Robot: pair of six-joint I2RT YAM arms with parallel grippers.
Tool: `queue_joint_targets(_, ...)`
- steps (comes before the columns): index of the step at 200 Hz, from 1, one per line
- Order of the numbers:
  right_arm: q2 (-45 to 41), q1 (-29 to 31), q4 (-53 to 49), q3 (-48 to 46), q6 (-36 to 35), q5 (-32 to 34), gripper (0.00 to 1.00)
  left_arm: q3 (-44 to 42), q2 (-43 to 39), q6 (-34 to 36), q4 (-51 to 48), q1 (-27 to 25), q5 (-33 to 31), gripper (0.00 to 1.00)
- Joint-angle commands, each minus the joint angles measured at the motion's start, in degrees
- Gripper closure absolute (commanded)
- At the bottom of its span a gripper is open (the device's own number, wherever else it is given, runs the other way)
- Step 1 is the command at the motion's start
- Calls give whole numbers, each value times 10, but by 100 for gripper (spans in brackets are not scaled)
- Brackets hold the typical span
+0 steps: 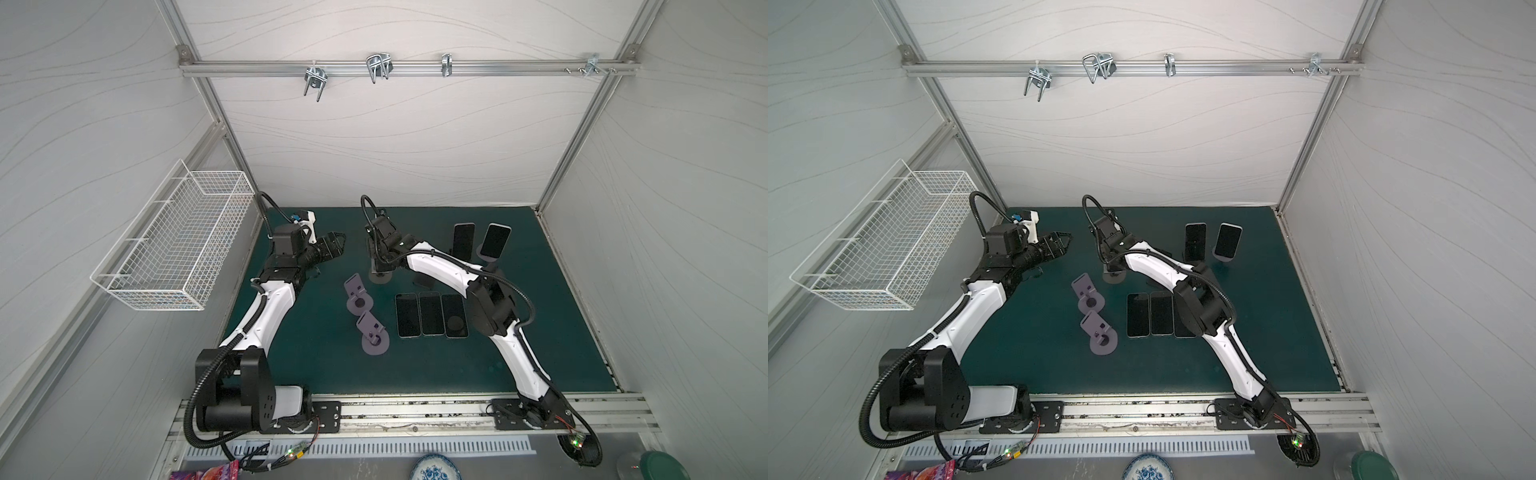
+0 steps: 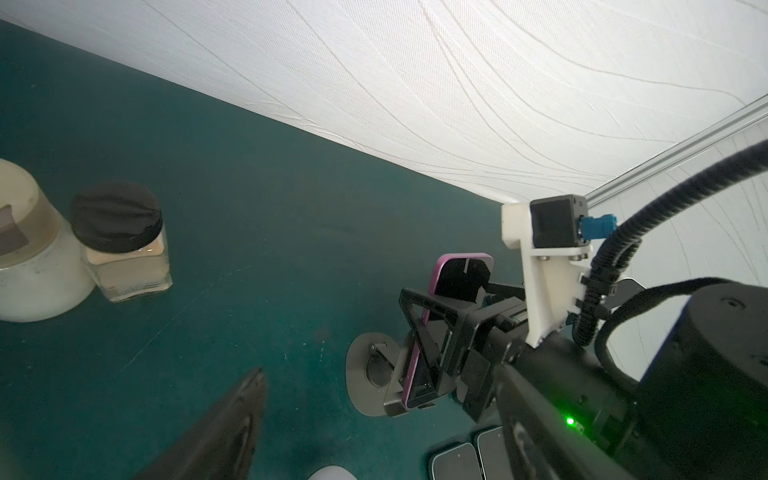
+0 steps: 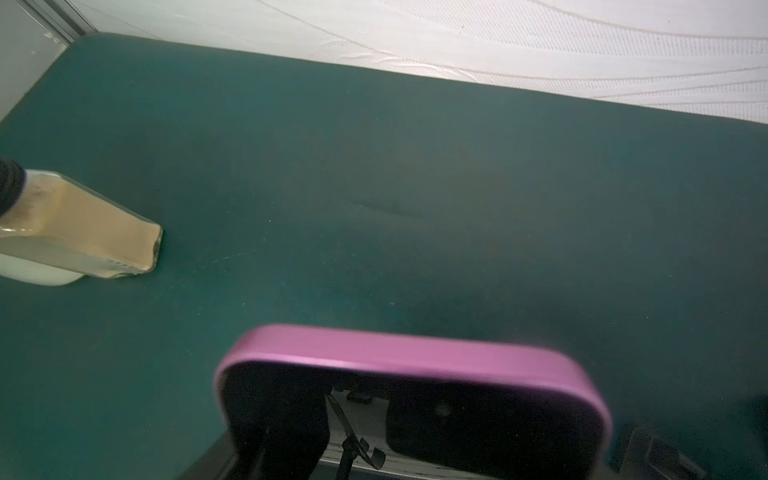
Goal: Remove the phone from the phone stand
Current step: 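Lift the pink phone up off its lavender stand with the right gripper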
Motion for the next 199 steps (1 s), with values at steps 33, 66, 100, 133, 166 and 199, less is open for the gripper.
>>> queue_joint_targets(33,-56,-2,32,2,-10,12,28,17,3,-4,27,5,9,13)
queue_joint_targets(66,-67,-3,32,3,-19,16,29,17,2,-3,28,5,9,13)
queue_joint_targets(100,-85,-3,34,-1,-30,18,29,16,1,-3,30,5,8,13)
queue_joint_targets(133,-99,-2,29,-8,-25,11,29,12,1,-8,35,5,10,13)
queue_joint_targets(166,-113,-2,31,-24,-16,-5,29,8,-4,-12,39,5,10,14)
queue_joint_targets(199,-142,-1,36,-62,-11,-21,29,2,-17,-17,40,4,9,14)
